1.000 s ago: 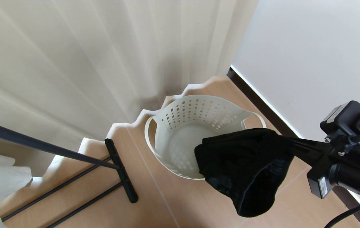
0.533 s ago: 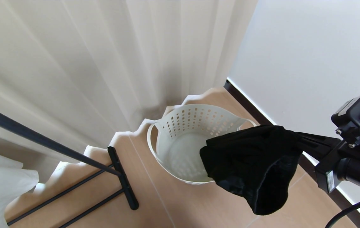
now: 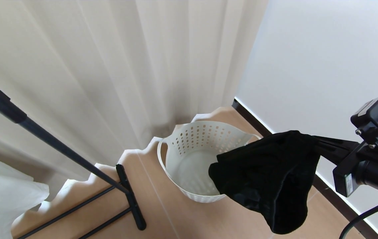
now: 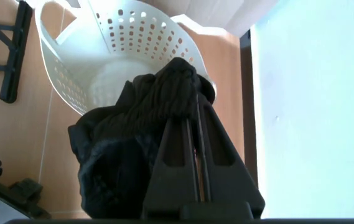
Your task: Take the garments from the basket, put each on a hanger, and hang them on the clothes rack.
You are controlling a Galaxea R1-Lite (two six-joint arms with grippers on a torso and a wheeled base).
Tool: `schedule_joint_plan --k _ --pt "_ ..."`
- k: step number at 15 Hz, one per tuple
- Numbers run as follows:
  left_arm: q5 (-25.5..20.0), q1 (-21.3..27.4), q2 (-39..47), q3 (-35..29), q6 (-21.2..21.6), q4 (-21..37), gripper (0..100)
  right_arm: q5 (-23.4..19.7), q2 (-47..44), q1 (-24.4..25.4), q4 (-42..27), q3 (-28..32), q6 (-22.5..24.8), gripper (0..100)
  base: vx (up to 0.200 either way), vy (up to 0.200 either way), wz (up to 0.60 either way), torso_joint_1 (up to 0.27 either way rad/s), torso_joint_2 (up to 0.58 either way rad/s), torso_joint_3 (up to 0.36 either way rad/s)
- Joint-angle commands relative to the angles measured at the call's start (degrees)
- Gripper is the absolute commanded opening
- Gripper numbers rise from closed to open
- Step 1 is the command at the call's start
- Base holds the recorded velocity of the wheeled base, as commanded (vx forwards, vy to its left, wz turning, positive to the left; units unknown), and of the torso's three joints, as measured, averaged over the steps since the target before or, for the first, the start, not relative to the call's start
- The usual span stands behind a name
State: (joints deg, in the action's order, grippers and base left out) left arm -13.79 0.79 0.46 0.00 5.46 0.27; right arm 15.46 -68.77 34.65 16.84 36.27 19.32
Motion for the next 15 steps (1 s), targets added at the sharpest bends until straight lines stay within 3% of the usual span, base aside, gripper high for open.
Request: schedule_joint_plan --k 1,6,15 --pt "0.0 0.0 0.1 0.0 0.0 0.0 100 -1.2 -0.3 -1.3 0.0 -0.1 0.1 0 0.0 0.0 0.0 0.002 0.0 0.207" --pt "0.3 0.0 0.1 0.0 -0.1 0.0 100 -1.5 -1.7 -2.8 0.0 0.7 0.0 0 0.0 0.0 0.0 0.011 -0.04 0.161" --pt "0.7 0.0 0.1 0.0 -0.4 0.0 100 -1.4 -1.4 -2.9 0.0 0.1 -0.1 0 0.0 0.0 0.0 0.109 -0.43 -0.125"
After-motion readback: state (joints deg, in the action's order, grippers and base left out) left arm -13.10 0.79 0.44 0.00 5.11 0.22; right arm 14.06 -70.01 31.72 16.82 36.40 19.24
